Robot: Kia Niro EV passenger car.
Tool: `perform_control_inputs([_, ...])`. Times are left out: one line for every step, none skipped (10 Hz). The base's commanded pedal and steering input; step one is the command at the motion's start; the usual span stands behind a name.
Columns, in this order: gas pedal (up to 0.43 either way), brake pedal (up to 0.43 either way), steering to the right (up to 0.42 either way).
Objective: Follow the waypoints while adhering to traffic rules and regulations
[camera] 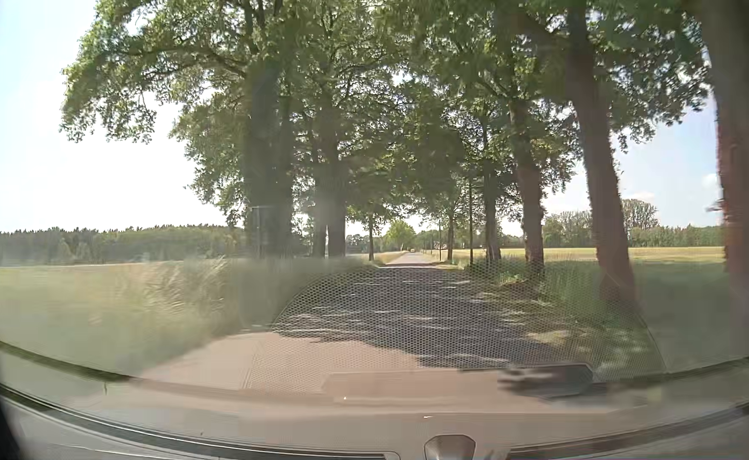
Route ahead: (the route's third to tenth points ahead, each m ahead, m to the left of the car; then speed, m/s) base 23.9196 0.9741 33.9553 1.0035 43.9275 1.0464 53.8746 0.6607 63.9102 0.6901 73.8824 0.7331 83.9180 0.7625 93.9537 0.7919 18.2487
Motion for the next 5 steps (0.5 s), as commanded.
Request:
perform_control_inputs([0.421, 0.006, 0.009])
perform_control_inputs([0.421, 0.006, 0.009])
perform_control_inputs([0.421, 0.006, 0.009])
perform_control_inputs([0.421, 0.006, 0.009])
perform_control_inputs([0.421, 0.006, 0.009])
